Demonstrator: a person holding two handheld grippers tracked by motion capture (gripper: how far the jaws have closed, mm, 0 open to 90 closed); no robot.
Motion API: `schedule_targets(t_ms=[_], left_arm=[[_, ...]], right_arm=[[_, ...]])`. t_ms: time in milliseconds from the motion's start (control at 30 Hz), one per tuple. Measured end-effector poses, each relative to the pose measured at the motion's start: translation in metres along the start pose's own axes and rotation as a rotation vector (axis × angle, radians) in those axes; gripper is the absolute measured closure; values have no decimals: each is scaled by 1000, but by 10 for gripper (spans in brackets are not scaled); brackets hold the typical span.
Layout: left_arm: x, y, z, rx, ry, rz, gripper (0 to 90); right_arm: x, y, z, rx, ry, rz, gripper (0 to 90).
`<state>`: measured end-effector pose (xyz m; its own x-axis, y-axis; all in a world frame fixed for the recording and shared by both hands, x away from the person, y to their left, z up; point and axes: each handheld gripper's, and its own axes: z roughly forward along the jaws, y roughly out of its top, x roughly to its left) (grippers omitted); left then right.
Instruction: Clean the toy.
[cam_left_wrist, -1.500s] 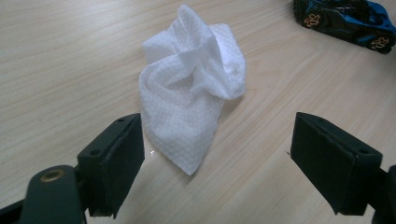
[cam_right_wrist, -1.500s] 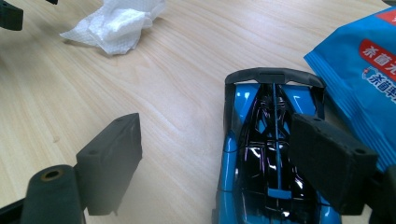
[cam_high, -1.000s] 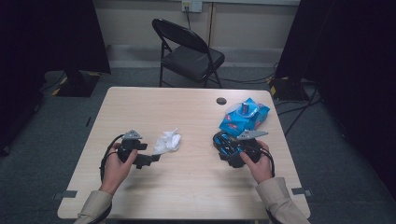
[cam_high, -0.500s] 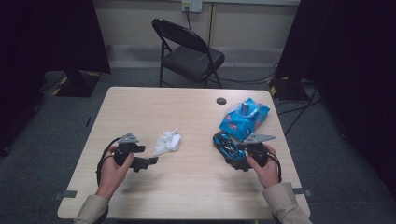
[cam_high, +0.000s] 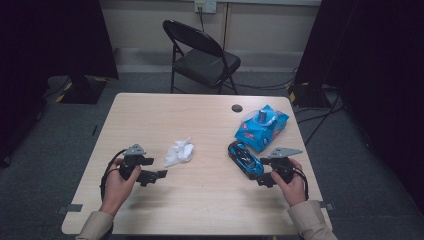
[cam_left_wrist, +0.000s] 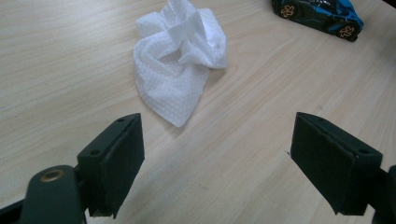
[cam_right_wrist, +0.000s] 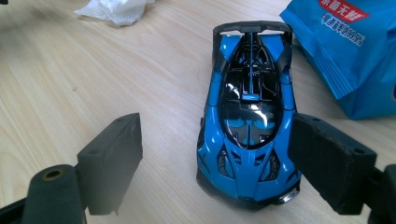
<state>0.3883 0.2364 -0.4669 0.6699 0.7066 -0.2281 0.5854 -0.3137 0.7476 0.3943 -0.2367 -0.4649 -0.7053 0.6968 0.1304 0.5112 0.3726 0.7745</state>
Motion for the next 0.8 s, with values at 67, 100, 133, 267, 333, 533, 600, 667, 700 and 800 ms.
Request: schedule_targets(t_ms=[67,100,133,267,333,533,600,667,700,800], left_arm=[[0,-1,-1,-2,-2,-2,173],[0,-1,-1,-4,-2,-2,173],[0,-2,-1,-6,-1,-3,172],[1,-5,-2,-6,-8,-13,173],[1,-6,-3,-3,-8,-12,173],[2,-9,-4,-2,-7,-15,173],[3,-10,-5,-4,-6,-12,173],[3,-11,-6,-4,-9,-10,173],[4,-12,-7,-2,-8,-8,173],[5,-13,-9,-8,-7,-14,173]], right_arm=[[0,-1,-1,0,-3,-4,175],[1,-1,-2,-1,-2,-4,175],[1,-1,-2,-2,0,-4,175],[1,-3,-4,3,-3,-11,175],[1,-4,-5,6,-3,-12,175],[0,-8,-8,4,-6,-7,175],[0,-10,-9,8,-7,-7,175],[-1,-12,-10,10,-10,-7,175],[-1,-13,-11,11,-10,-5,175],[-2,-16,-12,10,-9,0,180]])
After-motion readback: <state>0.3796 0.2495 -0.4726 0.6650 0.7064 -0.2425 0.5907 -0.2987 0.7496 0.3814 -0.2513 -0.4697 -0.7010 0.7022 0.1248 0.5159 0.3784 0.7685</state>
